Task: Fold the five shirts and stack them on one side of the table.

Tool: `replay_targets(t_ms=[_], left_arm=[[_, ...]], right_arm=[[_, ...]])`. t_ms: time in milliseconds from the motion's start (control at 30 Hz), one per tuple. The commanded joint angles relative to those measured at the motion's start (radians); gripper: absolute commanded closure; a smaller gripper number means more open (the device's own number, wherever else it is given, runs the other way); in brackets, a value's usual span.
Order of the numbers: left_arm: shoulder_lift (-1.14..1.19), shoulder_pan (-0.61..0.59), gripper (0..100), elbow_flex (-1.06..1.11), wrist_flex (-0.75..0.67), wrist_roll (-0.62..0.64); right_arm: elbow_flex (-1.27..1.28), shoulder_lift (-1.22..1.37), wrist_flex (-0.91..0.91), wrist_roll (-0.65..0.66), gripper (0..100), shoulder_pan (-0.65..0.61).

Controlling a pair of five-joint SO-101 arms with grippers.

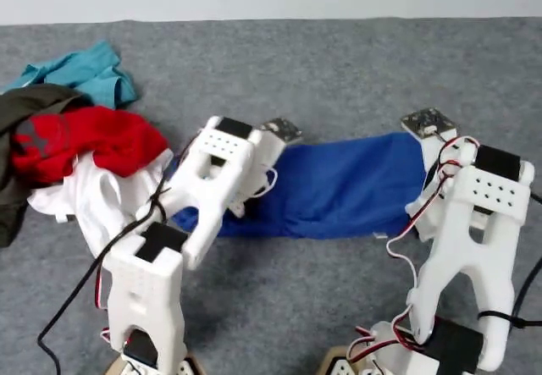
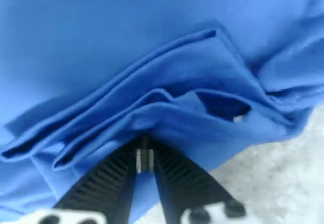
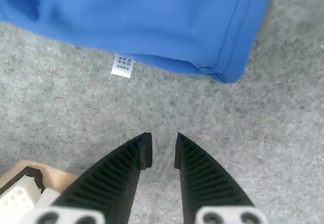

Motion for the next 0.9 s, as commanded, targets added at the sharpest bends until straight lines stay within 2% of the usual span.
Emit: replay_targets(t_ms=[0,333,633,867], left_arm=[[-0.084,0.014,100,-0.010,0.026,-0.018],[-0.207,0.015,100,-0.010,-0.046,-0.021],[-0.161,0.060,100,-0.008,-0.049,-0.021],[-0.026,0.077,100,-0.010,-0.138,-0.021]], right_arm=[[-0.009,-0.033,-0.015,-0.009,90.9,-0.008],[-0.006,-0.033,-0.015,-0.011,90.9,-0.010],[-0.006,-0.033,-0.016,-0.011,90.9,-0.012],[-0.005,-0.031,-0.016,-0.011,90.9,-0.012]])
